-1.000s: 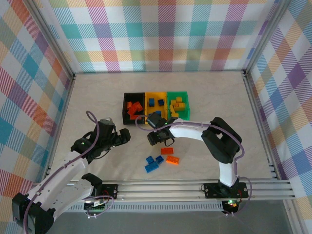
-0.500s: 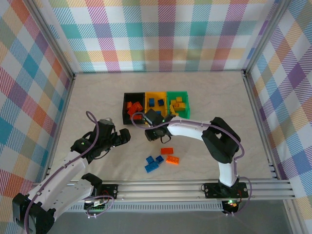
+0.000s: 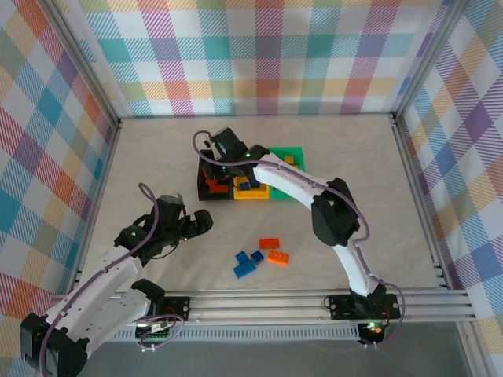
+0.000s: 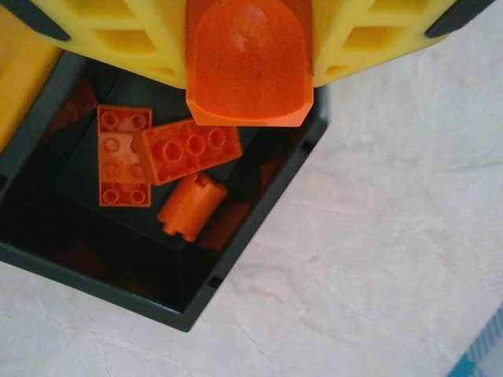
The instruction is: Sort the legos into containers by color
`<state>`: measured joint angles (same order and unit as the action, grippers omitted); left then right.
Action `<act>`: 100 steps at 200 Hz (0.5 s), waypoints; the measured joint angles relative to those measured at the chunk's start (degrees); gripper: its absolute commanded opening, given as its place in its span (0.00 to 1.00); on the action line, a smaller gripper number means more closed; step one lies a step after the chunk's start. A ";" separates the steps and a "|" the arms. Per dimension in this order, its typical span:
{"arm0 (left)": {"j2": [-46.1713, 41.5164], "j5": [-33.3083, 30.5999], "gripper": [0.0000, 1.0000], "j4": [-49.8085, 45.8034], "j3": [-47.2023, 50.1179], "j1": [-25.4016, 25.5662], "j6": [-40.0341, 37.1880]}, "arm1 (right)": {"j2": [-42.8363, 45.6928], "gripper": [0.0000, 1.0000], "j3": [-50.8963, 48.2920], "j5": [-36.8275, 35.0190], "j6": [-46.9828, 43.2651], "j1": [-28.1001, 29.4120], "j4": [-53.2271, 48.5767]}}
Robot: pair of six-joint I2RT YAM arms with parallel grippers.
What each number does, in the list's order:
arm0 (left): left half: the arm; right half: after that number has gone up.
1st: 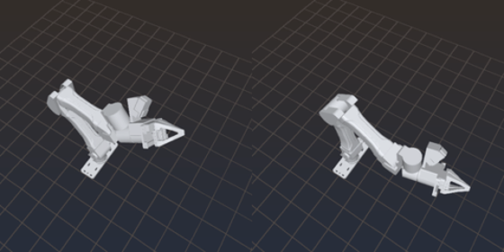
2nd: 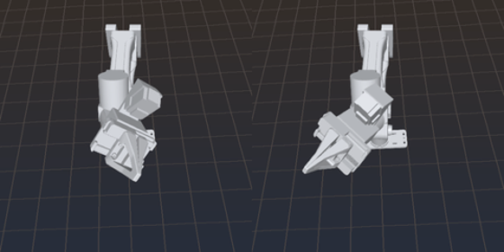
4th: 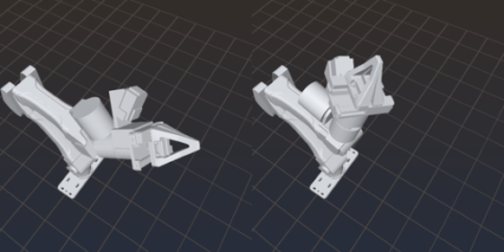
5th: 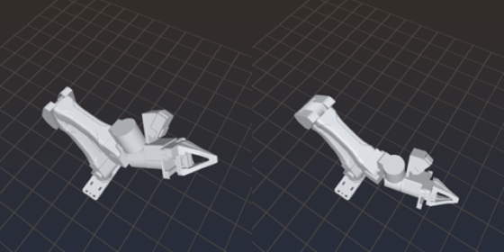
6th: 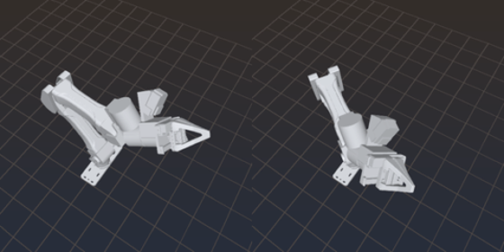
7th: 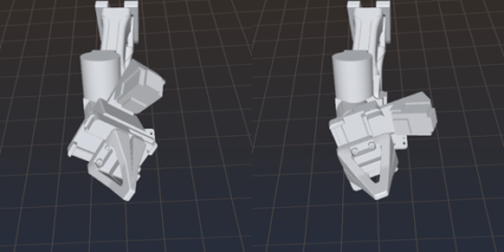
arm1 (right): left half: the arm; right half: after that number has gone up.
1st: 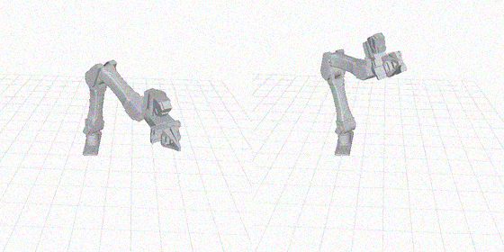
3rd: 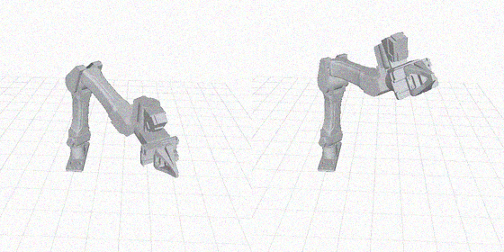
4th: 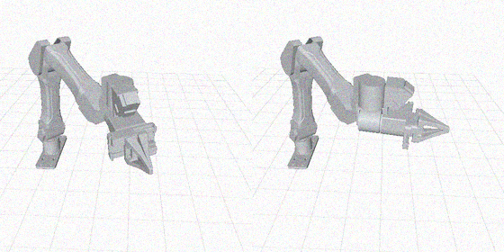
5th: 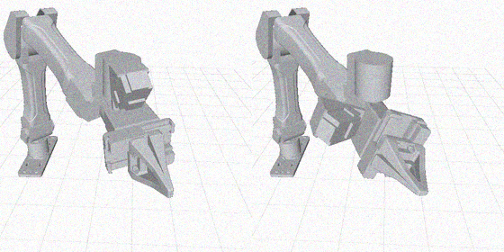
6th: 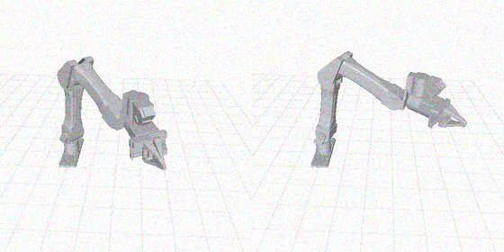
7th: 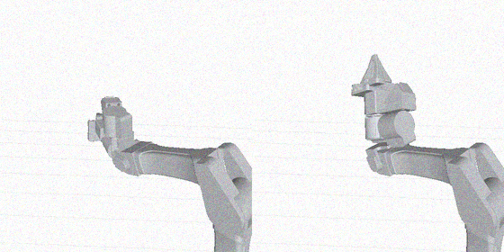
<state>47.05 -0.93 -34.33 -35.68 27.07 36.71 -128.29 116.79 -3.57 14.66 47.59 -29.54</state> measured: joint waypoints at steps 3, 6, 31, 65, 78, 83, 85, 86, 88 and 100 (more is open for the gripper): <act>0.00 0.09 1.00 0.00 0.00 0.00 0.00 | -0.92 0.38 1.03 0.02 -0.02 -0.15 -0.55; 0.00 0.28 1.00 -0.02 0.02 0.00 0.00 | -1.92 0.39 2.36 0.02 -0.15 -0.35 -1.31; 0.02 1.33 1.00 -0.04 0.31 0.00 -0.04 | -9.73 0.44 14.25 0.22 -0.46 -1.46 -6.80; 0.24 2.49 1.00 -0.02 0.31 0.00 -0.11 | -18.16 0.68 31.17 0.20 -0.83 -2.21 -14.51; 0.26 2.99 1.00 -0.02 0.31 -0.02 -0.28 | -19.50 0.68 35.23 0.20 -0.59 -2.19 -16.96; 0.33 3.17 1.00 0.00 0.31 0.00 -0.33 | -19.82 0.68 36.61 0.17 -0.59 -2.19 -18.03; 0.35 3.32 1.00 -0.02 0.31 0.00 -0.33 | -19.91 0.68 37.13 0.17 -0.59 -2.19 -18.36; 0.35 3.32 1.00 0.00 0.31 0.00 -0.35 | -19.96 0.68 37.40 0.20 -0.59 -2.19 -18.56; 0.37 3.45 1.00 0.00 0.31 0.00 -0.37 | -19.98 0.68 37.66 0.17 -0.59 -2.16 -18.69; 0.81 4.15 1.00 0.02 0.28 0.00 -0.61 | -20.00 0.66 39.71 0.17 -0.57 -2.14 -20.28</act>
<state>47.86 3.22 -34.30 -35.40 27.07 36.10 -148.29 156.51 -3.40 14.09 45.45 -49.82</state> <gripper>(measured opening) 0.998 0.678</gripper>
